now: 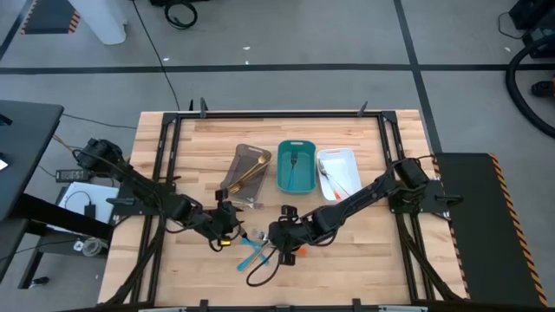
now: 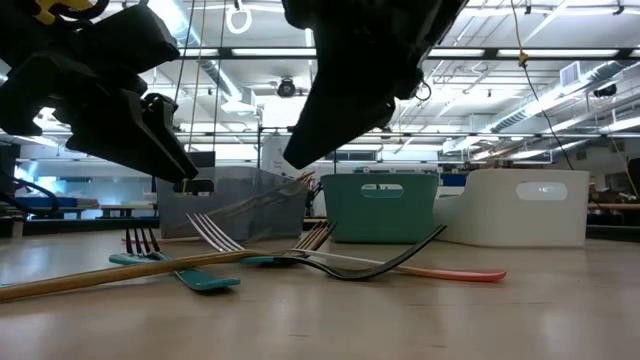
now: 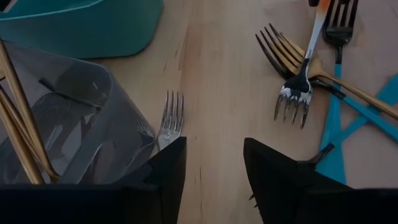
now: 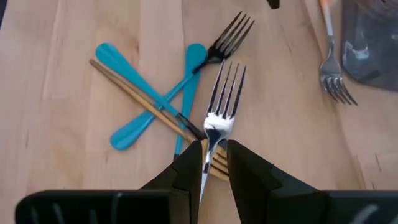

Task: Sort silverware by color (type)
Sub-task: Put the orange fork into the white bin

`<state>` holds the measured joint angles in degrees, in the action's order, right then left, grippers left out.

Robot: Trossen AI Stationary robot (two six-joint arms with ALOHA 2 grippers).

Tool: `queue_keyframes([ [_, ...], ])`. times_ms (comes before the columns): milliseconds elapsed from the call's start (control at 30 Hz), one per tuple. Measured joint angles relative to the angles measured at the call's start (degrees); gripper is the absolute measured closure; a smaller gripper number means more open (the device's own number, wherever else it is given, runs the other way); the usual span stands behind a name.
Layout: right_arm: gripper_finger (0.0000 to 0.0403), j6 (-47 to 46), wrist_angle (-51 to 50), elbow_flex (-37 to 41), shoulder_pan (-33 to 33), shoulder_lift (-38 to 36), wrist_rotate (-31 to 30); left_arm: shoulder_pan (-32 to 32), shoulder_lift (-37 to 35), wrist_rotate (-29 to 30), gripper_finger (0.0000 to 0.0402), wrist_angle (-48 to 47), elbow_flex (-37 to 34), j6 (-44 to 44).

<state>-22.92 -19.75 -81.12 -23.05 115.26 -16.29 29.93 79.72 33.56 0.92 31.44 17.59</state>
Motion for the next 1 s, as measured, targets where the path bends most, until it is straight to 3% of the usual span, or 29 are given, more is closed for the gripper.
queue_keyframes([
  [633, 0.0318, -2.1, -1.2, 0.0, -1.3, -0.1, -0.8, -4.4, 0.0, 1.5, 0.0233, -0.7, 0.0, -4.9],
  [1000, 0.0247, -7.8, -0.4, -0.1, -0.8, 1.8, -1.3, -5.1, 0.0, 1.6, 0.0233, -1.0, 0.0, -4.3],
])
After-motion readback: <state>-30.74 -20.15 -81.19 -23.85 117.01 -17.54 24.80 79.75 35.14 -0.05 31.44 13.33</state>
